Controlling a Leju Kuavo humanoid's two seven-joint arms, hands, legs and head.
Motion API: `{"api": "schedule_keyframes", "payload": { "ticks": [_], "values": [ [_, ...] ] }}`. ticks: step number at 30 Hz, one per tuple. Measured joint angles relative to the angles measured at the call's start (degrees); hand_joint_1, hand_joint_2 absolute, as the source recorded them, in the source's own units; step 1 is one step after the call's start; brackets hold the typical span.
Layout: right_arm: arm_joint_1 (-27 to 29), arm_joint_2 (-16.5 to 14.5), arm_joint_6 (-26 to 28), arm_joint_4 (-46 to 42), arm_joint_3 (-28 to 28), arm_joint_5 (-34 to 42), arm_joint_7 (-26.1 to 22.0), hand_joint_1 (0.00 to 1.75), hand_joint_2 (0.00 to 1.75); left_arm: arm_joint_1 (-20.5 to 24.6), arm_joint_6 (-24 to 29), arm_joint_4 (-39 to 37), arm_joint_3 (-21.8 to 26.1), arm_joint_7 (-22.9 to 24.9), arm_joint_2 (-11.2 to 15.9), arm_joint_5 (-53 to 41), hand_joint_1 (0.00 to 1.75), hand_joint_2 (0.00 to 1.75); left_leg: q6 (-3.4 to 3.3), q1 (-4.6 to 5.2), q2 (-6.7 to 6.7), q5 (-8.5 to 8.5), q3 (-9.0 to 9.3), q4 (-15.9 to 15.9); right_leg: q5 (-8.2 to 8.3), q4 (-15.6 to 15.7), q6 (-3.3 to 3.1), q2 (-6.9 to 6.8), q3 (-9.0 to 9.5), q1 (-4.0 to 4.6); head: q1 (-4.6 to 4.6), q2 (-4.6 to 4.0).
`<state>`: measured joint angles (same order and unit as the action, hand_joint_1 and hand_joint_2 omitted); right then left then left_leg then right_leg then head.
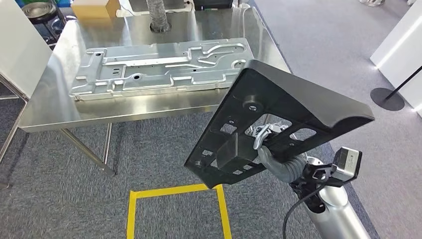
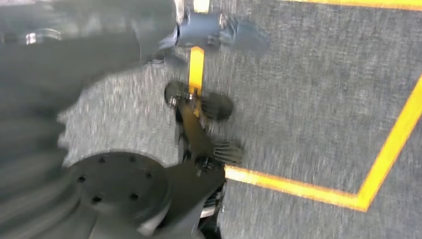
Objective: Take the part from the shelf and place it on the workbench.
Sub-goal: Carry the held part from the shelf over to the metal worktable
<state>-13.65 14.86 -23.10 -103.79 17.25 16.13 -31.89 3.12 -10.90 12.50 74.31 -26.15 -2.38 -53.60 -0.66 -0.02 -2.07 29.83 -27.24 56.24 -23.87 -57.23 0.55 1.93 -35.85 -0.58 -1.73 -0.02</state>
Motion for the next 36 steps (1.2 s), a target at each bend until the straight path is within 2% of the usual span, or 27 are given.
{"api": "schedule_keyframes", "payload": {
  "ticks": [2, 3, 5, 7, 8, 9, 10, 11, 12, 13, 14, 16, 17, 18, 19, 21, 22, 23, 24, 25, 27, 28, 29, 32, 33, 34, 36],
  "values": [
    [-0.21, -0.01, -0.31, 0.08, 0.17, -0.30, 0.41, 1.75, 1.75, -0.03, -0.01, 0.00, 0.06, -0.08, 0.04, -0.03, 0.00, 1.75, 0.47, -0.03, 0.29, 0.10, -0.44, 1.75, -0.21, 0.38, -0.79, -0.36, 0.97, -0.19, -0.10, 0.00],
    [-0.29, 0.00, -0.42, 0.12, 0.25, -0.33, 0.62, 1.75, 1.75, -0.01, -0.03, 0.00, 0.09, -0.12, 0.04, -0.08, 0.00, 1.75, 0.71, -0.07, 0.61, 0.43, -1.57, 3.96, -0.49, 0.55, -1.13, -0.57, 1.60, -0.28, -0.22, 0.00],
    [-0.29, 0.01, -0.50, 0.18, 0.39, -0.36, 0.96, 1.75, 1.75, 0.06, -0.09, 0.00, 0.16, -0.21, -0.01, -0.19, 0.00, 1.75, 1.26, -0.26, 1.30, 2.48, -5.88, 11.05, -1.28, 0.75, -1.57, -0.90, 2.69, -0.28, -0.44, 0.00],
    [-0.15, 0.00, -0.39, 0.29, 0.57, -0.42, 1.06, 1.75, 1.75, -0.09, -0.12, 0.00, 0.28, -0.23, -0.03, -0.31, 0.00, 1.75, 1.66, -0.46, 1.56, 5.18, -10.52, 16.95, -2.22, 0.75, -1.63, -0.97, 3.66, -0.22, -0.48, 0.00],
    [-0.04, 0.00, -0.30, 0.33, 0.64, -0.51, 1.07, 1.75, 1.75, -0.22, -0.13, 0.00, 0.34, -0.23, -0.03, -0.35, 0.00, 1.75, 1.73, -0.51, 1.63, 5.40, -11.75, 17.46, -2.74, 0.74, -1.61, -0.98, 4.29, -0.21, -0.49, 0.00],
    [0.07, 0.00, -0.19, 0.36, 0.69, -0.62, 1.07, 1.75, 1.75, -0.34, -0.13, 0.00, 0.39, -0.23, -0.03, -0.38, 0.00, 1.75, 1.68, -0.53, 1.66, 4.31, -11.95, 15.91, -3.29, 0.74, -1.55, -0.97, 5.03, -0.20, -0.49, 0.00],
    [0.14, 0.01, -0.07, 0.34, 0.71, -0.73, 1.06, 1.75, 1.75, -0.43, -0.13, 0.00, 0.43, -0.23, -0.02, -0.40, 0.00, 1.75, 1.51, -0.54, 1.68, 1.99, -11.25, 12.61, -3.87, 0.74, -1.45, -0.96, 5.86, -0.19, -0.48, 0.00],
    [0.19, 0.01, 0.06, 0.34, 0.72, -0.78, 1.05, 1.75, 1.75, -0.51, -0.14, 0.00, 0.45, -0.23, -0.01, -0.42, 0.00, 1.75, 1.20, -0.51, 1.70, -1.38, -10.23, 8.39, -4.49, 0.78, -1.32, -0.98, 6.60, -0.18, -0.48, 0.00],
    [0.24, 0.01, 0.14, 0.33, 0.72, -0.83, 1.03, 1.75, 1.75, -0.56, -0.14, 0.00, 0.47, -0.21, 0.01, -0.45, 0.00, 1.75, 0.91, -0.35, 1.75, -3.84, -9.36, 4.96, -5.00, 0.85, -1.10, -0.95, 7.21, -0.14, -0.45, 0.00],
    [0.27, 0.02, 0.20, 0.31, 0.72, -0.88, 1.02, 1.75, 1.75, -0.59, -0.16, 0.00, 0.49, -0.19, 0.01, -0.49, 0.00, 1.75, 0.56, -0.16, 1.78, -5.58, -8.72, 2.63, -5.43, 0.98, -0.79, -0.93, 7.60, -0.12, -0.43, 0.00],
    [0.34, 0.02, 0.19, 0.28, 0.72, -0.92, 1.01, 1.75, 1.75, -0.62, -0.20, 0.00, 0.50, -0.16, 0.02, -0.52, 0.00, 1.75, 0.23, 0.04, 1.78, -6.42, -8.41, 1.42, -5.64, 0.99, -0.42, -0.91, 7.89, -0.11, -0.42, 0.00],
    [0.43, 0.02, 0.10, 0.15, 0.69, -1.02, 1.03, 1.75, 1.75, -0.63, -0.26, 0.00, 0.51, -0.09, 0.01, -0.57, 0.00, 1.75, -0.41, 0.10, 1.69, -6.06, -7.66, 0.89, -5.66, 0.73, 0.34, -0.93, 8.28, -0.07, -0.38, 0.00],
    [0.45, 0.02, 0.09, 0.05, 0.66, -1.08, 1.06, 1.75, 1.75, -0.64, -0.27, 0.00, 0.51, -0.06, 0.01, -0.58, 0.00, 1.75, -0.73, 0.02, 1.66, -6.00, -7.06, 0.51, -5.54, -0.27, 0.61, -1.02, 8.16, -0.09, -0.31, 0.00],
    [0.38, -0.02, 0.13, -0.07, 0.63, -1.14, 1.09, 1.75, 1.75, -0.61, -0.23, 0.00, 0.52, 0.01, 0.01, -0.58, 0.00, 1.75, -1.06, -0.09, 1.64, -5.81, -6.41, 0.23, -5.70, -2.23, 0.84, -1.11, 7.25, -0.13, -0.20, 0.00],
    [0.32, -0.05, 0.20, -0.20, 0.61, -1.20, 1.13, 1.75, 1.75, -0.55, -0.17, 0.00, 0.52, 0.10, 0.01, -0.58, 0.00, 1.75, -1.33, -0.15, 1.62, -5.58, -5.78, 0.01, -6.34, -5.24, 1.05, -1.20, 5.60, -0.20, -0.14, 0.00],
    [0.31, -0.13, 0.28, -0.32, 0.63, -1.33, 1.25, 1.75, 1.75, -0.44, -0.04, 0.00, 0.53, 0.32, 0.02, -0.58, 0.00, 1.75, -1.72, -0.06, 1.60, -4.78, -4.92, -0.08, -9.18, -12.61, 1.47, -1.27, 0.70, -0.27, 0.02, 0.00],
    [0.38, -0.13, 0.30, -0.35, 0.64, -1.40, 1.32, 1.75, 1.75, -0.44, 0.01, 0.00, 0.54, 0.40, 0.02, -0.58, 0.00, 1.75, -1.77, 0.00, 1.57, -4.32, -4.47, -0.07, -10.61, -15.19, 1.60, -1.28, -1.48, -0.28, 0.02, 0.00],
    [0.43, -0.14, 0.31, -0.36, 0.66, -1.48, 1.38, 1.75, 1.75, -0.47, 0.05, 0.00, 0.54, 0.48, 0.02, -0.58, 0.00, 1.75, -1.77, 0.04, 1.51, -3.80, -3.90, -0.05, -11.18, -16.12, 1.67, -1.28, -2.94, -0.28, 0.02, 0.00],
    [0.46, -0.14, 0.31, -0.37, 0.67, -1.53, 1.44, 1.75, 1.75, -0.50, 0.08, 0.00, 0.55, 0.54, 0.02, -0.58, 0.00, 1.75, -1.73, 0.08, 1.46, -3.26, -3.21, -0.03, -10.50, -15.07, 1.64, -1.29, -3.43, -0.26, 0.02, 0.00],
    [0.44, -0.15, 0.30, -0.37, 0.67, -1.56, 1.53, 1.75, 1.75, -0.53, 0.11, 0.00, 0.55, 0.61, 0.01, -0.58, 0.00, 1.75, -1.64, 0.11, 1.41, -2.66, -2.39, -0.02, -8.37, -12.02, 1.50, -1.31, -2.93, -0.23, 0.02, 0.00],
    [0.34, -0.15, 0.24, -0.38, 0.66, -1.54, 1.78, 1.75, 1.75, -0.52, 0.13, 0.00, 0.56, 0.80, -0.06, -0.55, 0.00, 1.75, -1.29, 0.21, 1.30, -1.41, -1.00, 0.00, -2.53, -4.28, 0.84, -1.44, -1.01, 0.03, -0.01, 0.00],
    [0.22, -0.15, 0.17, -0.38, 0.66, -1.46, 1.90, 1.75, 1.75, -0.44, 0.12, 0.00, 0.56, 0.89, -0.11, -0.54, 0.00, 1.75, -0.99, 0.26, 1.24, -0.84, -0.58, -0.01, -0.65, -1.66, 0.45, -1.49, -0.34, 0.21, -0.03, 0.00],
    [0.07, -0.15, 0.05, -0.46, 0.63, -1.35, 1.96, 1.75, 1.75, -0.37, 0.11, 0.00, 0.57, 0.99, -0.15, -0.52, 0.00, 1.75, -0.67, 0.32, 1.20, -0.46, -0.25, 0.00, 0.29, -0.37, 0.06, -1.52, -0.08, 0.39, -0.07, 0.00],
    [-0.57, -0.16, -0.48, -1.33, 0.34, -1.21, 1.02, 1.75, 1.75, -0.14, 0.02, 0.01, 0.59, 1.08, -0.09, -0.54, 0.00, 1.75, 0.36, 0.39, 1.26, -0.06, 0.34, 0.64, -0.06, 0.34, -0.96, -1.46, 0.81, 0.30, -0.11, 0.00],
    [-0.97, -0.19, -0.61, -1.89, 0.12, -1.22, 0.46, 1.75, 1.75, -0.10, -0.04, 0.02, 0.59, 1.07, -0.04, -0.56, 0.00, 1.75, 0.69, 0.35, 1.35, 0.19, -0.28, 2.11, -0.30, 0.55, -1.29, -1.47, 1.39, 0.15, -0.14, 0.00],
    [-1.46, -0.27, -0.68, -2.56, -0.16, -1.21, 0.00, 1.75, 1.75, -0.07, -0.10, 0.02, 0.59, 1.05, 0.02, -0.59, 0.00, 1.75, 1.02, 0.26, 1.43, 0.87, -1.60, 4.62, -0.56, 0.71, -1.52, -1.48, 2.01, 0.02, -0.15, 0.00],
    [-2.34, -0.50, -0.74, -3.62, -0.63, -1.11, -0.29, 1.75, 1.75, -0.08, -0.17, 0.02, 0.59, 1.03, 0.04, -0.63, 0.00, 1.75, 1.61, -0.04, 1.57, 3.46, -6.16, 12.07, -1.44, 0.83, -1.78, -1.51, 3.01, 0.00, -0.19, 0.00]
  ]
}}
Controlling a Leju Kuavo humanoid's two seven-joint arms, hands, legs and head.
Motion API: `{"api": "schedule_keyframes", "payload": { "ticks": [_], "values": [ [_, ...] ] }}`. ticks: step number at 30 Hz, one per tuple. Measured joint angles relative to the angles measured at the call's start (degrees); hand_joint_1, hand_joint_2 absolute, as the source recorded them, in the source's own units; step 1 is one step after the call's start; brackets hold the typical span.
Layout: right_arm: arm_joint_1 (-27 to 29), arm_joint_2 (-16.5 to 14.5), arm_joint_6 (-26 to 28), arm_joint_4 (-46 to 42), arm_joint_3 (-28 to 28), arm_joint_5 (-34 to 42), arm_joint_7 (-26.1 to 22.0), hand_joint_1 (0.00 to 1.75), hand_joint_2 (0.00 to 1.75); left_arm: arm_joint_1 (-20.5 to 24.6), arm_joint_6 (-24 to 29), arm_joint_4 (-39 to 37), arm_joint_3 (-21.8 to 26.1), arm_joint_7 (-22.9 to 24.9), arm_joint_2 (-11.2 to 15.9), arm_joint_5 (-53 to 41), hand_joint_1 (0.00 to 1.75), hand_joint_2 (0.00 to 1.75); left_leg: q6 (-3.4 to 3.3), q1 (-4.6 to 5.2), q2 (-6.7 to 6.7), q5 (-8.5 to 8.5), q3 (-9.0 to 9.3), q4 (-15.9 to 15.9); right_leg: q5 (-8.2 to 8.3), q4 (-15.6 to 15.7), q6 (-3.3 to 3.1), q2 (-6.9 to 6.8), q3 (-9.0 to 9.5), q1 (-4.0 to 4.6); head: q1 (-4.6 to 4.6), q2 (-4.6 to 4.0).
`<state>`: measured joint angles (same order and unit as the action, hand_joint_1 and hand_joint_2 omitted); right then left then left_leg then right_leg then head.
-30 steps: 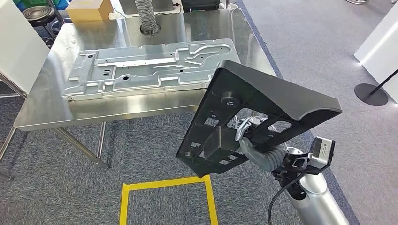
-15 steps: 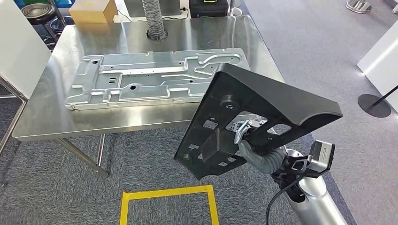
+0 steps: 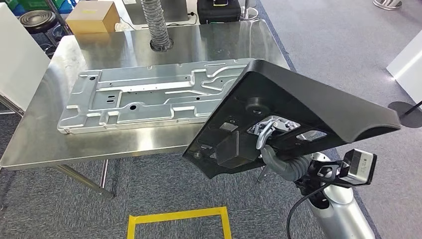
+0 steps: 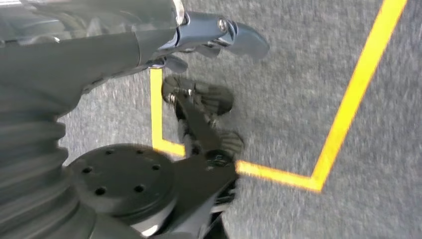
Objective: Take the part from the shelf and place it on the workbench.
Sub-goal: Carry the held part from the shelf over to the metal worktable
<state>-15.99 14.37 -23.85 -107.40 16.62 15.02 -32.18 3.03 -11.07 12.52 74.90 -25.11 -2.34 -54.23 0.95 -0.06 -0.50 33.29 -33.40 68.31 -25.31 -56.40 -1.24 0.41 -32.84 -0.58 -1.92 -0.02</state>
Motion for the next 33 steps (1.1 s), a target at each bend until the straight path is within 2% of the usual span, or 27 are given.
{"api": "schedule_keyframes", "payload": {
  "ticks": [1, 2, 3, 4, 6, 7, 8, 9, 11, 12, 13, 14, 16, 17, 18, 19, 20, 21, 22, 23, 24, 27, 28, 29, 32, 33],
  "values": [
    [-0.20, -0.12, -0.01, -0.34, -0.16, 0.03, 0.01, 1.75, 1.75, -0.06, -0.01, 0.00, 0.01, 0.00, 0.00, -0.01, 0.00, 1.75, 0.23, -0.15, 0.03, 1.50, -2.38, 3.20, -0.53, -0.01, 0.01, 0.01, 0.57, 0.00, 0.02, 0.00],
    [-0.26, -0.20, -0.01, -0.56, -0.27, 0.04, 0.05, 1.75, 1.75, -0.14, -0.01, 0.00, 0.01, 0.00, 0.00, -0.02, 0.00, 1.75, 0.35, -0.28, 0.06, 2.37, -4.15, 4.89, -1.12, -0.01, 0.05, 0.02, 1.25, -0.01, 0.01, 0.00],
    [-0.28, -0.27, -0.01, -0.72, -0.36, 0.04, 0.07, 1.75, 1.75, -0.23, -0.01, 0.00, 0.02, 0.00, 0.01, -0.02, 0.00, 1.75, 0.40, -0.40, 0.09, 2.11, -5.05, 4.65, -1.74, -0.02, 0.13, 0.03, 2.05, -0.03, 0.02, 0.00],
    [-0.32, -0.33, -0.01, -0.87, -0.44, 0.00, 0.04, 1.75, 1.75, -0.32, -0.01, 0.00, 0.03, 0.00, 0.03, -0.02, 0.00, 1.75, 0.44, -0.51, 0.12, 0.42, -5.02, 2.38, -2.40, -0.02, 0.25, 0.04, 2.96, -0.07, 0.02, 0.00],
    [-0.78, -0.44, -0.10, -1.15, -0.63, -0.03, -0.15, 1.75, 1.75, -0.47, -0.01, 0.00, 0.10, -0.01, 0.06, -0.01, 0.00, 1.75, 0.29, -0.63, 0.17, -5.89, -3.66, -4.99, -3.77, -0.05, 0.62, 0.04, 4.68, -0.12, 0.03, 0.00],
    [-1.30, -0.48, -0.28, -1.26, -0.77, 0.01, -0.22, 1.75, 1.75, -0.51, -0.01, 0.00, 0.17, -0.01, 0.07, -0.01, 0.00, 1.75, 0.12, -0.52, 0.22, -8.22, -3.21, -7.95, -4.31, -0.06, 0.88, 0.07, 5.18, -0.12, 0.04, 0.00],
    [-1.96, -0.54, -0.54, -1.40, -0.96, 0.17, -0.22, 1.75, 1.75, -0.55, -0.02, 0.00, 0.24, -0.01, 0.07, 0.00, 0.00, 1.75, -0.24, -0.37, 0.27, -9.78, -3.02, -9.62, -4.73, -0.05, 1.20, 0.13, 5.36, -0.12, 0.05, 0.00],
    [-2.63, -0.60, -0.82, -1.55, -1.20, 0.39, -0.05, 1.75, 1.75, -0.58, -0.03, 0.00, 0.30, -0.01, 0.07, 0.01, 0.00, 1.75, -0.66, -0.23, 0.29, -10.16, -3.06, -10.21, -4.92, -0.18, 1.56, 0.19, 5.37, -0.09, 0.05, 0.00],
    [-4.28, -0.75, -1.48, -1.98, -1.78, 1.04, 1.09, 1.75, 1.75, -0.64, -0.05, 0.00, 0.37, -0.06, 0.04, 0.07, 0.00, 1.75, -1.60, -0.12, 0.26, -9.82, -2.55, -10.43, -5.09, -0.76, 2.26, 0.23, 5.34, -0.17, 0.08, 0.00],
    [-5.52, -0.82, -1.80, -2.17, -2.04, 1.48, 2.14, 1.75, 1.75, -0.61, -0.07, 0.00, 0.40, -0.12, 0.03, 0.11, 0.00, 1.75, -1.99, -0.17, 0.23, -9.62, -2.11, -10.62, -5.15, -2.10, 2.48, 0.15, 4.87, -0.22, 0.11, 0.00],
    [-7.03, -0.91, -2.10, -2.30, -2.24, 2.07, 3.29, 1.75, 1.75, -0.52, -0.08, 0.00, 0.45, -0.18, 0.01, 0.15, 0.00, 1.75, -2.34, -0.20, 0.22, -9.41, -1.63, -10.76, -5.52, -4.37, 2.63, 0.07, 3.66, -0.27, 0.15, 0.00],
    [-8.50, -0.99, -2.36, -2.35, -2.41, 2.66, 4.37, 1.75, 1.75, -0.35, -0.10, 0.00, 0.52, -0.23, -0.01, 0.20, 0.00, 1.75, -2.61, -0.24, 0.21, -9.17, -1.20, -10.87, -6.34, -7.72, 2.76, -0.01, 1.67, -0.30, 0.18, 0.00],
    [-10.33, -1.19, -2.72, -2.32, -2.67, 3.48, 5.67, 1.75, 1.75, -0.04, -0.10, 0.00, 0.74, -0.28, -0.01, 0.28, 0.00, 1.75, -2.94, -0.18, 0.12, -8.40, -0.46, -10.88, -9.15, -15.36, 2.98, -0.06, -3.58, -0.27, 0.27, 0.00],
    [-10.68, -1.25, -2.88, -2.29, -2.76, 3.61, 6.00, 1.75, 1.75, 0.02, -0.10, 0.00, 0.86, -0.30, -0.02, 0.30, 0.00, 1.75, -2.98, -0.15, 0.01, -7.95, 0.05, -10.87, -10.19, -17.70, 3.03, -0.07, -5.67, -0.27, 0.30, 0.00],
    [-10.91, -1.31, -3.01, -2.27, -2.80, 3.63, 6.21, 1.75, 1.75, -0.02, -0.10, 0.00, 0.98, -0.31, -0.03, 0.31, 0.00, 1.75, -2.99, -0.11, -0.12, -7.45, 0.69, -10.87, -10.21, -18.22, 2.95, -0.07, -6.92, -0.25, 0.33, 0.00],
    [-11.12, -1.33, -3.07, -2.25, -2.81, 3.66, 6.29, 1.75, 1.75, -0.10, -0.10, 0.00, 1.08, -0.31, -0.05, 0.31, 0.00, 1.75, -2.95, -0.05, -0.22, -6.93, 1.44, -10.87, -8.87, -16.61, 2.72, -0.07, -7.12, -0.22, 0.34, 0.00],
    [-11.39, -1.35, -3.08, -2.25, -2.83, 3.70, 6.33, 1.75, 1.75, -0.14, -0.07, 0.00, 1.17, -0.31, -0.08, 0.32, 0.00, 1.75, -2.89, 0.01, -0.29, -6.37, 2.25, -10.87, -6.33, -13.31, 2.40, -0.08, -6.55, -0.11, 0.34, 0.00],
    [-11.67, -1.36, -3.08, -2.25, -2.86, 3.79, 6.33, 1.75, 1.75, -0.18, -0.02, 0.00, 1.25, -0.32, -0.14, 0.37, 0.00, 1.75, -2.79, 0.05, -0.33, -5.81, 2.88, -10.91, -2.96, -9.20, 1.91, -0.14, -5.64, 0.10, 0.35, 0.00],
    [-11.91, -1.37, -3.08, -2.22, -2.89, 3.90, 6.32, 1.75, 1.75, -0.18, 0.05, -0.01, 1.32, -0.31, -0.25, 0.46, 0.00, 1.75, -2.58, 0.15, -0.42, -5.27, 3.44, -10.89, -0.54, -5.69, 1.53, -0.20, -4.90, 0.36, 0.32, 0.00],
    [-12.08, -1.39, -3.08, -2.19, -2.92, 3.98, 6.33, 1.75, 1.75, -0.12, 0.15, -0.01, 1.37, -0.29, -0.36, 0.57, 0.00, 1.75, -2.28, 0.22, -0.47, -4.74, 3.76, -10.92, 1.16, -3.24, 1.21, -0.25, -4.38, 0.62, 0.33, 0.00],
    [-12.18, -1.43, -3.08, -2.16, -2.95, 4.05, 6.35, 1.75, 1.75, -0.09, 0.23, -0.01, 1.41, -0.28, -0.44, 0.69, 0.00, 1.75, -1.92, 0.28, -0.50, -4.46, 4.02, -10.76, 1.92, -1.99, 0.91, -0.28, -4.16, 0.80, 0.32, 0.00],
    [-12.43, -1.59, -3.04, -2.14, -2.97, 4.07, 6.42, 1.75, 1.75, 0.04, 0.34, 0.01, 1.50, -0.28, -0.35, 0.87, 0.00, 1.75, -0.81, 0.41, -0.37, -4.02, 4.54, -9.73, 1.67, -1.21, 0.26, -0.17, -2.99, 0.50, 0.33, 0.01],
    [-12.52, -1.69, -2.99, -2.14, -2.98, 4.00, 6.41, 1.75, 1.75, 0.11, 0.34, 0.02, 1.54, -0.30, -0.29, 0.89, 0.00, 1.75, -0.51, 0.38, -0.27, -3.50, 3.97, -8.31, 1.45, -1.06, 0.03, -0.18, -2.40, 0.34, 0.29, 0.01],
    [-12.56, -1.83, -2.92, -2.14, -2.98, 3.87, 6.37, 1.75, 1.75, 0.20, 0.34, 0.02, 1.58, -0.31, -0.24, 0.91, 0.00, 1.75, -0.20, 0.26, -0.16, -2.51, 2.62, -5.69, 1.22, -0.93, -0.16, -0.19, -1.86, 0.24, 0.27, 0.01],
    [-12.43, -2.34, -2.75, -2.07, -2.92, 3.18, 6.28, 1.75, 1.75, 0.22, 0.43, 0.02, 1.74, -0.33, -0.24, 0.92, 0.00, 1.75, 0.55, -0.15, 0.04, 1.68, -4.18, 4.79, 0.01, -0.89, -0.41, -0.18, -0.68, 0.29, 0.23, 0.00],
    [-12.36, -2.42, -2.74, -2.01, -2.90, 3.03, 6.28, 1.75, 1.75, 0.14, 0.48, 0.02, 1.77, -0.33, -0.24, 0.92, 0.00, 1.75, 0.68, -0.24, 0.06, 1.84, -5.62, 5.98, -0.46, -0.90, -0.37, -0.14, -0.15, 0.29, 0.22, 0.00]
  ]
}}
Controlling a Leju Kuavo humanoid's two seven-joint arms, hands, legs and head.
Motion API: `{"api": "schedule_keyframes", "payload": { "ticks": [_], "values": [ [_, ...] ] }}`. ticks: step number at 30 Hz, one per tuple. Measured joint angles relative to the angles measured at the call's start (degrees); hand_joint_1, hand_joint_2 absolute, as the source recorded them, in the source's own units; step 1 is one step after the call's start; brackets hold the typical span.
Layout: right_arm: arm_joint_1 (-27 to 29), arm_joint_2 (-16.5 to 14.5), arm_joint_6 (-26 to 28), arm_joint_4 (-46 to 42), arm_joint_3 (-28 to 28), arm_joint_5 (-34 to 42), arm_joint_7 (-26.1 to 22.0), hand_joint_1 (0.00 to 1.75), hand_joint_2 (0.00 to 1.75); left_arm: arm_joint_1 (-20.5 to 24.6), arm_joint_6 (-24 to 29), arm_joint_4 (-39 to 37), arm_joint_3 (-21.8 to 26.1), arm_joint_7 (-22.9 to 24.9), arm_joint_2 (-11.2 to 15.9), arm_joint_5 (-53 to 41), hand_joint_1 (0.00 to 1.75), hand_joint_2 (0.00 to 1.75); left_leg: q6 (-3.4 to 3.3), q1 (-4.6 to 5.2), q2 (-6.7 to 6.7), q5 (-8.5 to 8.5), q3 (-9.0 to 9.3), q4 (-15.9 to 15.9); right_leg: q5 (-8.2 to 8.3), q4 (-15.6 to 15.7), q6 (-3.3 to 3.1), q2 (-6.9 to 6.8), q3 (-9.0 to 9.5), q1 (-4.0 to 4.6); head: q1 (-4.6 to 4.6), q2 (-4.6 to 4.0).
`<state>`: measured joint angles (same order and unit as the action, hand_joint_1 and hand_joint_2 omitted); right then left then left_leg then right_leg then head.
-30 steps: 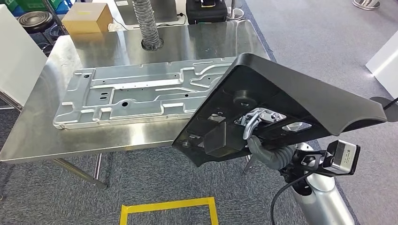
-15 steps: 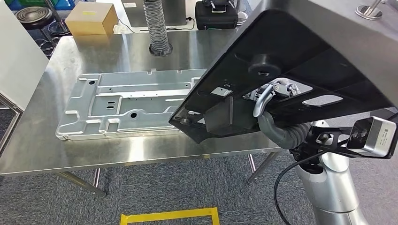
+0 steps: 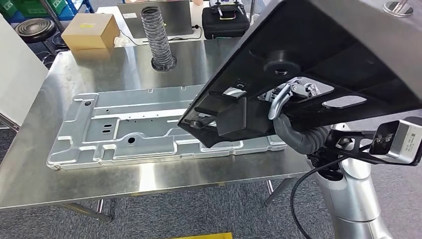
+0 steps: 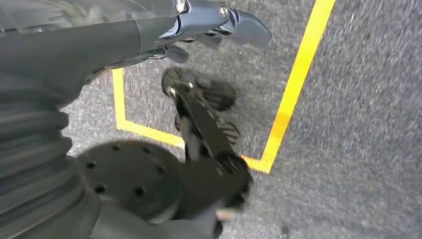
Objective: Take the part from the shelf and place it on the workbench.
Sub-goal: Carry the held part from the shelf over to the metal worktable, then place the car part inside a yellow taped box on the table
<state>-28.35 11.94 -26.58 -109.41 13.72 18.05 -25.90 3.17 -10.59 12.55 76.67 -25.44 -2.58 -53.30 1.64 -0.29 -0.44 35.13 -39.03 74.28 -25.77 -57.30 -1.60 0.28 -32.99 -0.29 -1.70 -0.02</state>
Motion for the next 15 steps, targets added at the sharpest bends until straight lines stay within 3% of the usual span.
{"api": "schedule_keyframes", "payload": {
  "ticks": [1, 3, 5, 7, 10, 12, 14, 15],
  "values": [
    [0.05, -0.04, 0.04, 0.05, 0.01, -0.08, -0.02, 1.75, 1.75, -0.08, 0.05, 0.00, 0.02, 0.00, 0.02, 0.01, 0.00, 1.75, 0.03, -0.06, 0.02, -1.24, -0.31, -1.15, -0.49, 0.00, 0.07, 0.04, 0.66, -0.01, -0.01, 0.00],
    [0.02, -0.12, 0.34, 0.12, 0.01, -0.42, -0.15, 1.75, 1.75, -0.20, 0.11, 0.00, 0.04, -0.01, 0.08, 0.02, 0.00, 1.75, -0.11, -0.14, 0.07, -6.90, 1.43, -8.58, -1.62, 0.03, 0.33, 0.07, 2.14, -0.03, 0.01, 0.00],
    [-0.13, -0.19, 1.08, 0.17, -0.01, -1.28, -0.40, 1.75, 1.75, -0.24, 0.09, 0.00, 0.09, -0.09, 0.17, 0.00, 0.00, 1.75, -0.72, 0.10, 0.15, -10.41, 3.13, -14.81, -2.52, 0.02, 0.80, 0.13, 3.00, 0.04, 0.04, 0.00],
    [-0.33, -0.22, 2.35, 0.13, -0.14, -2.84, -0.38, 1.75, 1.75, -0.32, -0.03, 0.00, 0.13, -0.25, 0.21, -0.04, 0.00, 1.75, -1.64, 0.42, 0.21, -10.62, 3.52, -16.21, -2.83, -0.05, 1.48, 0.21, 3.31, 0.14, 0.06, 0.00],
    [-0.76, -0.22, 5.35, -0.43, -0.79, -6.80, 0.07, 1.75, 1.75, -0.49, -0.17, 0.00, 0.14, -0.40, 0.20, -0.07, 0.00, 1.75, -2.78, 0.15, 0.21, -10.97, 4.91, -17.01, -3.63, -1.67, 2.39, 0.17, 3.27, 0.11, 0.19, 0.00],
    [-1.13, -0.26, 8.17, -0.65, -1.15, -10.94, -0.01, 1.75, 1.75, -0.40, -0.16, 0.01, 0.29, -0.43, 0.20, 0.14, 0.00, 1.75, -3.25, 0.03, 0.19, -10.71, 5.70, -17.39, -6.02, -7.10, 2.79, 0.10, 0.42, -0.10, 0.42, 0.00],
    [-1.27, -0.30, 11.06, -0.50, -1.37, -15.77, -0.12, 1.75, 1.75, -0.31, -0.11, 0.02, 0.66, -0.46, 0.20, 0.41, 0.00, 1.75, -3.48, 0.11, 0.13, -10.21, 6.02, -17.37, -8.70, -14.24, 3.14, 0.07, -4.33, -0.27, 0.51, 0.00],
    [-1.27, -0.30, 12.54, -0.37, -1.46, -18.36, 0.11, 1.75, 1.75, -0.35, -0.07, 0.02, 0.84, -0.52, 0.20, 0.50, 0.00, 1.75, -3.48, 0.16, 0.10, -9.92, 6.26, -17.34, -8.92, -16.02, 3.25, 0.06, -5.99, -0.34, 0.51, 0.00]
  ]
}}
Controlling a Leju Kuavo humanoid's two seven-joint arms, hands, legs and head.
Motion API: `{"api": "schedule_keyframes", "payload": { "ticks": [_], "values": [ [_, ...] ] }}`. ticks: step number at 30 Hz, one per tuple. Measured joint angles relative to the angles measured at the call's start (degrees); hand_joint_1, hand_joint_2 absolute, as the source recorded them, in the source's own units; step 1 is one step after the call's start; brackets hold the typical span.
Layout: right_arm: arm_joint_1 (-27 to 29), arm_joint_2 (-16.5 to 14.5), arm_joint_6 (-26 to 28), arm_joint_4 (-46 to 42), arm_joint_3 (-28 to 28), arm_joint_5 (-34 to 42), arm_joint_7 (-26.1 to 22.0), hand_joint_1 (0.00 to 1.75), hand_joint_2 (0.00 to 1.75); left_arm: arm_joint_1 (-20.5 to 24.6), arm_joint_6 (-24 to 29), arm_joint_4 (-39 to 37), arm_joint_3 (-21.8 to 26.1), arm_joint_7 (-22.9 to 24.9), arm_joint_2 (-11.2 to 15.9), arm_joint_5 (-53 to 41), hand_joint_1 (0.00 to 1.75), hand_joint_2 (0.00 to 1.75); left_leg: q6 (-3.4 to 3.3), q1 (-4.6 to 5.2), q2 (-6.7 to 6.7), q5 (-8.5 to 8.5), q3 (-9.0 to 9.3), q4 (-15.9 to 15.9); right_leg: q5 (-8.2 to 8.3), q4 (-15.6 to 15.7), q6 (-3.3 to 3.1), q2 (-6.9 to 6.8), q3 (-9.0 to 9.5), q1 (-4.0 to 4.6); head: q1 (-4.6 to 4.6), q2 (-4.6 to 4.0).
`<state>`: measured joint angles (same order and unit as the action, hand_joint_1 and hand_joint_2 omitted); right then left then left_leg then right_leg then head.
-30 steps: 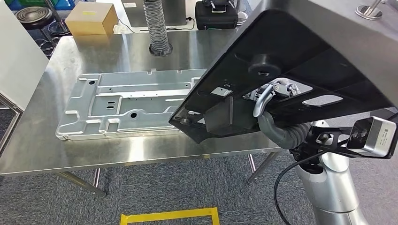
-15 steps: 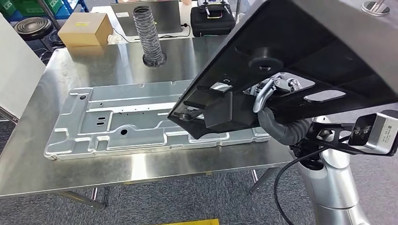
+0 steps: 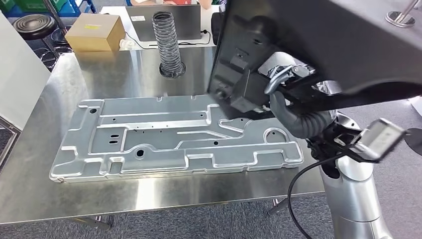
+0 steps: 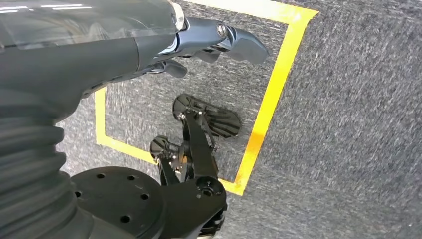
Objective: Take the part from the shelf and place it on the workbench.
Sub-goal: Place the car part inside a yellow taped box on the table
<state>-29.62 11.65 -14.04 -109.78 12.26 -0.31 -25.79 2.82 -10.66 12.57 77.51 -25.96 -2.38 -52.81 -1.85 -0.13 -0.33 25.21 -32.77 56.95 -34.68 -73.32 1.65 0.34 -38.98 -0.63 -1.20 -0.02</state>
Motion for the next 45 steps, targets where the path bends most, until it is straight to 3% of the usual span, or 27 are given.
{"api": "schedule_keyframes", "payload": {
  "ticks": [1, 2, 4, 6, 10, 12, 14, 15, 16, 17, 19, 21, 24, 26, 29, 30, 31, 32, 34, 36, 38, 40, 42, 43, 45],
  "values": [
    [-0.03, 0.00, 1.80, 0.14, -0.05, -2.99, 0.57, 1.75, 1.75, -0.06, 0.04, 0.00, 0.13, -0.09, 0.00, 0.04, 0.00, 1.75, 0.03, 0.04, -0.04, 0.31, 0.34, 0.04, 1.05, 0.32, 0.06, -0.01, -0.63, -0.04, 0.00, 0.00],
    [-0.09, 0.00, 4.00, 0.30, -0.11, -6.46, 1.54, 1.75, 1.75, -0.10, 0.08, 0.00, 0.20, -0.21, 0.00, 0.08, 0.00, 1.75, 0.09, 0.06, -0.07, 0.64, 0.79, 0.06, 3.29, 2.85, -0.04, -0.02, -0.11, -0.06, -0.01, 0.00],
    [-0.50, 0.00, 10.04, 1.07, -0.39, -16.14, 4.89, 1.75, 1.75, -0.08, 0.06, 0.00, 0.26, -0.46, -0.05, 0.09, 0.00, 1.75, 0.31, 0.13, -0.16, 1.27, 1.59, 0.07, 8.42, 10.72, -0.63, -0.11, 2.40, 0.16, -0.04, 0.00],
    [-1.63, 0.00, 16.57, 3.11, -0.68, -29.09, 10.28, 1.75, 1.75, 0.06, -0.05, 0.03, 0.36, -0.62, -0.15, 0.07, 0.00, 1.75, 0.83, 0.14, -0.21, 1.62, 1.65, 0.04, 10.38, 15.34, -1.36, -0.20, 3.67, 0.61, -0.01, 0.00],
    [-6.37, -0.14, 21.17, 12.47, -0.29, -52.58, 20.90, 1.75, 1.75, 0.43, -0.39, 0.09, 0.52, -0.76, -0.07, -0.37, 0.00, 1.75, 2.10, 0.28, -0.07, 2.14, 1.22, 1.57, 10.93, 16.50, -2.44, -0.14, 4.22, 0.43, 0.02, 0.00],
    [-10.14, -0.92, 20.11, 19.29, 0.82, -59.02, 22.29, 1.75, 1.75, 0.75, -0.58, 0.11, 0.54, -0.84, 0.03, -0.63, 0.00, 1.75, 2.70, 0.00, -0.04, 4.74, -1.30, 6.54, 11.01, 16.73, -2.78, -0.10, 4.50, 0.16, -0.01, 0.00],
    [-14.10, -2.49, 18.20, 27.26, 2.83, -63.56, 22.17, 1.75, 1.75, 0.97, -0.81, 0.11, 0.54, -0.95, 0.04, -0.90, 0.00, 1.75, 3.42, -0.27, -0.03, 7.75, -5.44, 14.06, 10.96, 16.67, -2.95, 0.10, 4.50, 0.17, -0.03, 0.00],
    [-15.79, -3.51, 17.51, 31.58, 4.29, -65.34, 21.77, 1.75, 1.75, 1.06, -0.95, 0.11, 0.54, -1.03, 0.05, -1.08, 0.00, 1.75, 3.63, -0.38, -0.03, 8.22, -7.00, 16.35, 10.92, 16.62, -2.98, 0.21, 4.52, 0.19, -0.04, 0.00],
    [-17.34, -4.66, 17.15, 35.80, 5.93, -66.90, 21.32, 1.75, 1.75, 1.15, -1.08, 0.11, 0.54, -1.16, 0.09, -1.23, 0.00, 1.75, 3.74, -0.45, -0.02, 7.57, -7.63, 16.52, 10.86, 16.53, -2.98, 0.30, 4.54, 0.19, -0.04, 0.00],
    [-18.77, -5.95, 17.12, 40.00, 7.71, -68.18, 20.97, 1.75, 1.75, 1.24, -1.21, 0.11, 0.54, -1.34, 0.14, -1.37, 0.00, 1.75, 3.73, -0.50, -0.01, 5.83, -7.17, 14.42, 10.78, 16.42, -2.95, 0.38, 4.59, 0.19, -0.05, 0.00],
    [-21.20, -8.91, 17.41, 47.74, 11.22, -70.08, 20.50, 1.75, 1.75, 1.52, -1.37, 0.11, 0.54, -1.84, 0.33, -1.57, 0.00, 1.75, 3.52, -0.51, 0.08, 1.18, -4.20, 6.29, 10.54, 16.21, -2.75, 0.43, 4.73, 0.23, -0.04, 0.00],
    [-23.16, -11.98, 18.10, 54.64, 14.49, -71.18, 20.32, 1.75, 1.75, 1.83, -1.41, 0.11, 0.52, -2.26, 0.47, -1.71, 0.00, 1.75, 2.95, -0.25, 0.19, -0.76, -2.27, 0.99, 10.41, 16.07, -2.33, 0.39, 4.57, 0.35, -0.02, 0.00],
    [-24.83, -16.07, 18.82, 62.83, 18.57, -71.82, 20.10, 1.75, 1.75, 1.90, -1.45, 0.11, 0.52, -2.72, 0.49, -1.72, 0.00, 1.75, 1.90, -0.17, 0.14, -1.36, -2.01, 0.21, 10.12, 15.93, -1.46, 0.23, 4.34, 0.45, 0.00, 0.00],
    [-25.68, -18.39, 18.62, 66.59, 20.41, -71.99, 19.75, 1.75, 1.75, 1.96, -1.43, 0.11, 0.52, -2.88, 0.45, -1.72, 0.00, 1.75, 1.36, -0.44, 0.14, -1.61, -1.85, -0.12, 8.64, 13.93, -1.01, 0.08, 3.48, 0.42, 0.16, 0.00],
    [-26.50, -21.42, 18.10, 71.20, 22.50, -72.09, 19.61, 1.75, 1.75, 2.13, -1.31, 0.11, 0.52, -2.91, 0.44, -1.74, 0.00, 1.75, 0.94, -0.47, 0.16, -1.56, -1.77, -0.23, 3.62, 3.16, -0.62, -0.02, -1.82, 0.28, 0.40, 0.00],
    [-26.52, -22.22, 18.01, 72.47, 23.04, -72.01, 19.56, 1.75, 1.75, 2.15, -1.29, 0.11, 0.52, -2.95, 0.45, -1.79, 0.00, 1.75, 0.89, -0.45, 0.14, -1.49, -1.76, -0.19, 2.81, 0.09, -0.55, -0.03, -3.48, 0.26, 0.40, 0.00],
    [-26.51, -22.92, 17.97, 73.63, 23.47, -71.81, 19.50, 1.75, 1.75, 2.14, -1.29, 0.11, 0.52, -3.02, 0.45, -1.91, 0.00, 1.75, 0.89, -0.44, 0.08, -1.41, -1.74, -0.11, 3.10, -0.97, -0.58, -0.03, -4.20, 0.27, 0.42, 0.00],
    [-26.50, -23.58, 17.95, 74.64, 23.80, -71.43, 19.46, 1.75, 1.75, 2.14, -1.31, 0.11, 0.50, -3.11, 0.45, -2.11, 0.00, 1.75, 0.93, -0.42, 0.00, -1.29, -1.70, 0.00, 4.52, 0.52, -0.73, -0.03, -3.68, 0.29, 0.43, 0.00],
    [-26.53, -24.82, 17.91, 76.23, 24.21, -70.10, 19.44, 1.75, 1.75, 2.12, -1.43, 0.10, 0.38, -3.24, 0.40, -2.68, 0.00, 1.75, 1.13, -0.32, -0.13, -0.98, -1.56, 0.22, 8.54, 8.49, -1.42, -0.05, -0.07, 0.50, 0.42, 0.00],
    [-26.53, -25.92, 17.71, 77.48, 24.39, -68.34, 19.45, 1.75, 1.75, 2.14, -1.57, 0.09, 0.17, -3.24, 0.28, -3.25, 0.00, 1.75, 1.53, -0.16, -0.13, -0.73, -1.53, 0.36, 10.69, 14.59, -2.02, -0.13, 2.73, 0.84, 0.39, 0.00],
    [-26.40, -26.69, 17.23, 78.71, 24.45, -66.47, 19.55, 1.75, 1.75, 2.16, -1.64, 0.09, 0.04, -3.06, 0.22, -3.72, 0.00, 1.75, 2.08, -0.16, -0.11, -0.65, -1.49, 0.29, 10.80, 15.63, -2.33, -0.15, 3.16, 1.09, 0.39, 0.00],
    [-26.19, -27.16, 16.91, 79.74, 24.45, -65.18, 19.72, 1.75, 1.75, 2.12, -1.67, 0.10, -0.01, -2.87, 0.24, -3.99, 0.00, 1.75, 2.66, -0.21, -0.06, -0.22, -1.52, 0.50, 10.98, 16.18, -2.81, -0.18, 3.55, 0.77, 0.41, 0.00],
    [-26.11, -27.61, 16.93, 80.51, 24.45, -64.75, 19.78, 1.75, 1.75, 2.05, -1.73, 0.10, -0.03, -2.83, 0.26, -4.12, 0.00, 1.75, 3.24, -0.30, -0.02, 2.01, -2.93, 3.93, 11.21, 16.81, -3.26, -0.25, 4.03, 0.37, 0.33, 0.00],
    [-26.07, -27.81, 16.94, 80.87, 24.45, -64.69, 19.78, 1.75, 1.75, 2.03, -1.75, 0.09, -0.03, -2.82, 0.27, -4.15, 0.00, 1.75, 3.53, -0.45, 0.00, 3.83, -4.48, 7.45, 11.21, 16.90, -3.37, -0.26, 4.14, 0.39, 0.31, 0.00],
    [-25.90, -28.06, 16.82, 81.53, 24.45, -64.27, 19.82, 0.87, 0.87, 1.99, -1.79, 0.09, -0.03, -2.80, 0.28, -4.20, 0.00, 1.75, 4.07, -0.72, 0.00, 6.81, -8.09, 14.99, 11.14, 16.85, -3.44, -0.25, 4.18, 0.40, 0.27, 0.00]
  ]
}}
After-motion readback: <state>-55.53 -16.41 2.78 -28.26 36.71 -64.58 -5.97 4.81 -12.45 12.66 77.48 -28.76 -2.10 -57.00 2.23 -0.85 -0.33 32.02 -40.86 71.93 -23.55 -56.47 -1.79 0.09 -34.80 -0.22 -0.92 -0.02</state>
